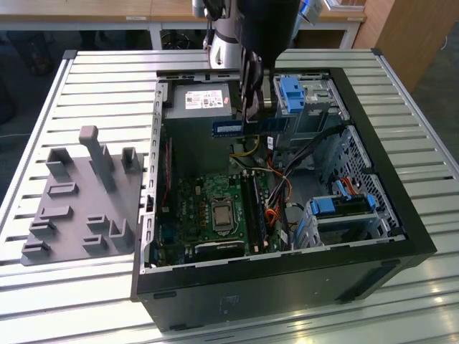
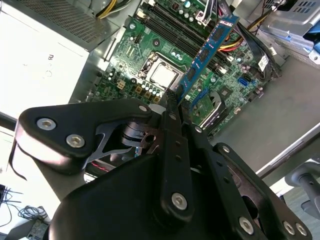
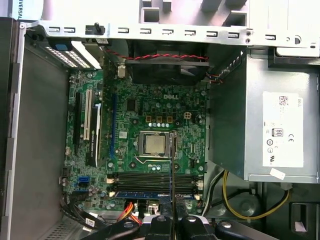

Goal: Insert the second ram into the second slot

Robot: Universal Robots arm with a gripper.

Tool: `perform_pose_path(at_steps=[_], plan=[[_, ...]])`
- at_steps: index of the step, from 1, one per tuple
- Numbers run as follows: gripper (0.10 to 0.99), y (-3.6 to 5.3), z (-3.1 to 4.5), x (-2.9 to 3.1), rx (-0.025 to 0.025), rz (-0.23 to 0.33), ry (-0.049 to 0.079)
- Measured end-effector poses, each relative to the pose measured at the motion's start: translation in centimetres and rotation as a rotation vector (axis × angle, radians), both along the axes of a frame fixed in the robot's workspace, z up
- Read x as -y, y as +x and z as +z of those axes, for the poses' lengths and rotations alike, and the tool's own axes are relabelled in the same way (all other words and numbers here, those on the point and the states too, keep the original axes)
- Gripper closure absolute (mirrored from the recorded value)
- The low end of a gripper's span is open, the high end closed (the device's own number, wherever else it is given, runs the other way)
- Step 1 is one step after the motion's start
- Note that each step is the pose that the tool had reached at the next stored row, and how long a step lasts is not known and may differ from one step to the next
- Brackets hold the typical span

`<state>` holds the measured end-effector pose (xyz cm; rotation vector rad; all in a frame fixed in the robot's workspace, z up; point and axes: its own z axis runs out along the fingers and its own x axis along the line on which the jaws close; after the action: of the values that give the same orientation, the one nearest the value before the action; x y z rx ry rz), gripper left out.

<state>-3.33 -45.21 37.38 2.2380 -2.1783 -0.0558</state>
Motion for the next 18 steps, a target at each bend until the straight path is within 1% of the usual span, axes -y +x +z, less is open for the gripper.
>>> perform_pose_path(at_steps=[3,6,18], plan=[[0.949,0.00,0.00,0.06,-0.0001,-0.003,0.000],[0.949,0.00,0.00,0.07,0.0000,-0.023,0.000],[0.949,0.00,-0.03,0.07,0.0000,-0.186,0.000]])
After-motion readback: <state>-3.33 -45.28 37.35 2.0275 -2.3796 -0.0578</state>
